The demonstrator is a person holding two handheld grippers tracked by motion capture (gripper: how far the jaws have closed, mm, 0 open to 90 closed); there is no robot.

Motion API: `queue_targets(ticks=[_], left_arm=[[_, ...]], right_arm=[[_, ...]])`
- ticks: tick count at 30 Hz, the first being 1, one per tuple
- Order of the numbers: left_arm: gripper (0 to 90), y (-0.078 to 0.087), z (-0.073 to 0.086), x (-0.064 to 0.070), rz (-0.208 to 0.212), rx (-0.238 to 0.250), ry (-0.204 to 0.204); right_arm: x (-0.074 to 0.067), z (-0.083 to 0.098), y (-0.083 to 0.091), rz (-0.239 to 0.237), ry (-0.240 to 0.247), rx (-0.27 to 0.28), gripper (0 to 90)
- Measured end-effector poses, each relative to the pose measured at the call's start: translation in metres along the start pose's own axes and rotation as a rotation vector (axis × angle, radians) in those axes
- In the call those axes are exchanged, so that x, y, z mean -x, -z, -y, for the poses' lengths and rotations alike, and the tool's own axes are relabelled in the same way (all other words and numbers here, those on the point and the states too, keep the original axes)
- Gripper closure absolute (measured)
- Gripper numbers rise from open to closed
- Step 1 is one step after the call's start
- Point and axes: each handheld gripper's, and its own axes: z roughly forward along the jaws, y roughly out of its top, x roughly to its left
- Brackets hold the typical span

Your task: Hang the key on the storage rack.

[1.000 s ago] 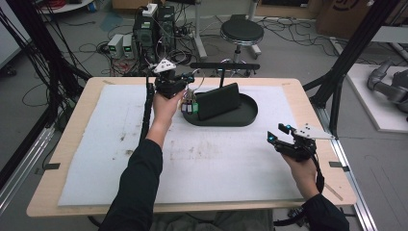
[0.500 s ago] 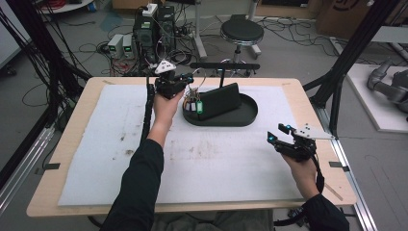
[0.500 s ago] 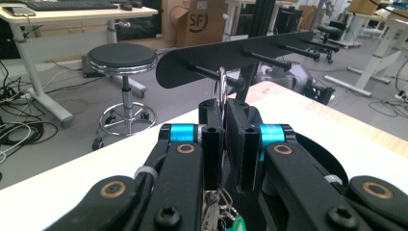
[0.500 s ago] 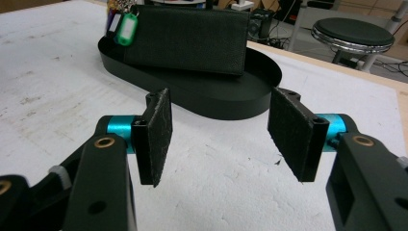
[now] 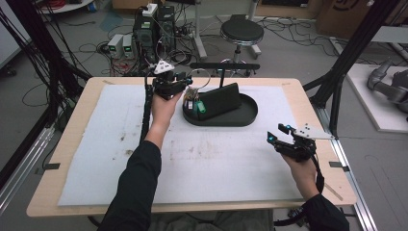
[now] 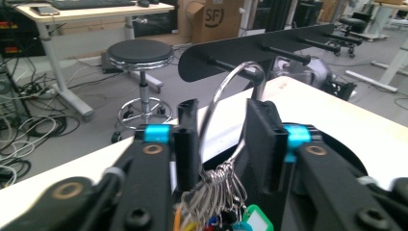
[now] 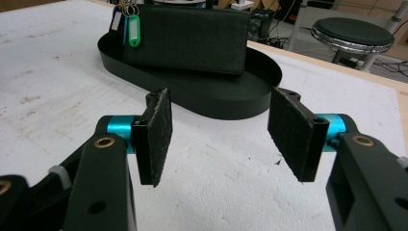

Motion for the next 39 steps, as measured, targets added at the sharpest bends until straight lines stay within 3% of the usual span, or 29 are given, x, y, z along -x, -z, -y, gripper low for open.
queue_targets(ticks=[6, 14, 20, 21, 24, 28, 33, 36, 39], left_arm=[[46.7, 0.018, 0.0, 0.015, -0.022, -0.01, -0.097], [39.9, 0.053, 0.009, 0.03, 0.001, -0.011, -0.14], [36.4, 0.099, 0.031, 0.037, -0.001, -0.013, -0.16], [35.8, 0.099, 0.031, 0.037, -0.001, -0.013, -0.16], [33.9, 0.123, 0.052, 0.038, -0.025, -0.038, -0.192], [32.7, 0.14, 0.07, 0.034, -0.033, -0.05, -0.191], [30.3, 0.163, 0.097, 0.024, -0.073, -0.056, -0.174], [29.3, 0.174, 0.111, 0.018, -0.104, -0.042, -0.161], [28.5, 0.178, 0.121, 0.012, -0.123, -0.063, -0.166]], right_arm=[[0.0, 0.0, 0.0, 0.001, 0.0, -0.004, 42.1], [0.003, 0.001, -0.002, 0.003, -0.01, -0.005, 41.8], [0.005, 0.002, 0.0, 0.008, -0.018, -0.004, 41.8], [0.005, 0.002, 0.0, 0.009, -0.021, -0.004, 41.8], [0.006, 0.002, 0.001, 0.012, -0.027, -0.001, 41.7], [0.007, 0.002, 0.001, 0.014, -0.026, 0.002, 41.6], [0.008, 0.002, 0.0, 0.023, -0.033, 0.006, 41.2], [0.009, 0.002, 0.0, 0.025, -0.04, 0.006, 40.6], [0.01, 0.002, -0.001, 0.019, -0.044, 0.003, 39.7]])
